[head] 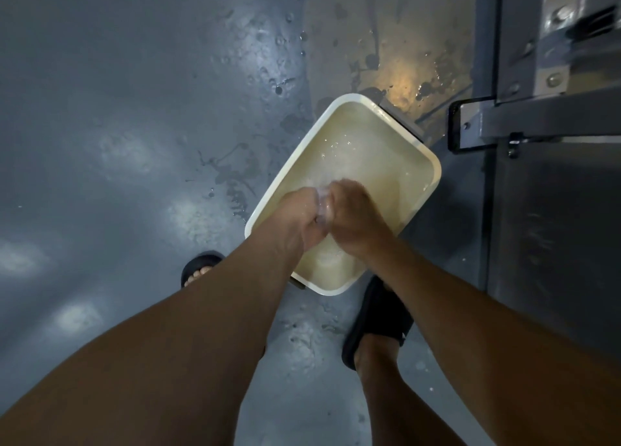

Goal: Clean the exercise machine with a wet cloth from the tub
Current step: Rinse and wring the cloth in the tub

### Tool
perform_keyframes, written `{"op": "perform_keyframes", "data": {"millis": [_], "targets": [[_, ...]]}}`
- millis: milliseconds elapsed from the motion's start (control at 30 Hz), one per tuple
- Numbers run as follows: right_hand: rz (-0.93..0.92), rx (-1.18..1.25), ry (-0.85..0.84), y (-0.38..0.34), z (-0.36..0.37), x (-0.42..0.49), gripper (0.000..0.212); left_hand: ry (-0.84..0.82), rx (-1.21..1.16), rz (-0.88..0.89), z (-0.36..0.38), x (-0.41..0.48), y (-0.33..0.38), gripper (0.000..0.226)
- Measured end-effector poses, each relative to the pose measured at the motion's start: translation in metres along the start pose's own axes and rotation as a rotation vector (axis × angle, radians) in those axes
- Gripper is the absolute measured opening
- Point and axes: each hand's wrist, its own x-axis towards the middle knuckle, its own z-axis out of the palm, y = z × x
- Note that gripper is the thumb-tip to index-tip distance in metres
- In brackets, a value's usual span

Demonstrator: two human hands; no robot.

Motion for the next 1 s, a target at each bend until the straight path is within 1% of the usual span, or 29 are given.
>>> {"op": "perform_keyframes", "data": {"millis": [33, 67, 100, 167, 200, 233, 267, 300, 367, 433, 533, 600, 633, 700, 733, 767, 800, 833, 867, 900, 933, 967, 1000], "targets": [[0.043, -0.059, -0.049, 0.008, 0.002, 0.005, 0.017, 0.005, 0.008, 0.019, -0.001, -0.001, -0.003, 0.027], [0.131, -0.122, -0.062, 0.013, 0.001, 0.009, 0.023, -0.029, -0.025, 0.03, 0.0, -0.003, -0.004, 0.024], [0.264, -0.184, -0.044, 0.012, -0.001, 0.012, 0.034, -0.055, -0.065, 0.042, 0.001, -0.005, -0.005, 0.026], [0.556, -0.177, 0.002, 0.006, 0.004, 0.02, 0.048, -0.03, -0.065, 0.074, 0.004, -0.009, -0.005, 0.029], [0.635, -0.127, -0.054, 0.004, 0.011, 0.023, 0.049, -0.009, -0.045, 0.091, 0.004, -0.008, -0.005, 0.028], [0.623, -0.043, -0.152, 0.0, 0.015, 0.025, 0.047, -0.021, -0.056, 0.079, 0.004, -0.007, -0.003, 0.031], [0.566, 0.086, -0.244, -0.002, 0.017, 0.023, 0.042, -0.014, -0.061, 0.068, 0.005, -0.009, 0.0, 0.033], [0.519, 0.227, -0.291, -0.006, 0.015, 0.018, 0.037, -0.005, -0.063, 0.058, 0.005, -0.007, 0.001, 0.034], [0.474, 0.454, -0.284, -0.021, -0.003, 0.002, 0.041, 0.065, -0.031, 0.066, 0.006, -0.005, 0.007, 0.034], [0.392, 0.512, -0.196, -0.037, -0.021, -0.013, 0.04, 0.071, -0.03, 0.044, 0.004, -0.005, 0.015, 0.038], [0.121, 0.46, 0.021, -0.044, -0.029, -0.031, 0.042, 0.04, 0.047, 0.048, 0.002, -0.008, 0.02, 0.038], [0.042, 0.389, 0.117, -0.033, -0.025, -0.032, 0.04, -0.012, 0.069, 0.048, 0.005, -0.01, 0.018, 0.032], [0.021, 0.333, 0.152, -0.028, -0.022, -0.029, 0.039, -0.008, 0.091, 0.036, 0.009, -0.012, 0.016, 0.032], [-0.074, 0.163, 0.167, -0.021, -0.021, -0.017, 0.037, 0.014, 0.07, 0.005, 0.013, -0.014, 0.013, 0.033], [-0.132, 0.044, 0.144, -0.016, -0.018, -0.01, 0.035, 0.008, 0.028, 0.012, 0.01, -0.01, 0.011, 0.031], [-0.15, -0.077, 0.078, -0.008, -0.015, -0.001, 0.032, 0.041, 0.011, 0.011, 0.008, -0.006, 0.012, 0.03], [-0.085, -0.178, -0.015, -0.001, -0.014, 0.007, 0.029, 0.08, -0.007, 0.001, 0.007, -0.001, 0.013, 0.03], [0.041, -0.257, -0.092, 0.005, -0.011, 0.016, 0.026, 0.081, -0.037, -0.015, 0.006, 0.0, 0.014, 0.033], [0.214, -0.298, -0.116, 0.011, -0.009, 0.021, 0.028, 0.046, -0.082, -0.021, 0.004, -0.001, 0.013, 0.035], [0.383, -0.291, -0.076, 0.014, -0.008, 0.024, 0.039, 0.012, -0.097, -0.028, 0.005, -0.003, 0.012, 0.04], [0.539, -0.251, -0.085, 0.015, -0.006, 0.027, 0.053, -0.023, -0.077, -0.024, 0.007, -0.004, 0.012, 0.044], [0.611, -0.175, -0.115, 0.014, -0.002, 0.028, 0.063, -0.024, -0.034, 0.008, 0.009, -0.007, 0.012, 0.045], [0.596, -0.072, -0.185, 0.009, 0.001, 0.028, 0.064, -0.009, -0.026, 0.038, 0.01, -0.005, 0.011, 0.043]]}}
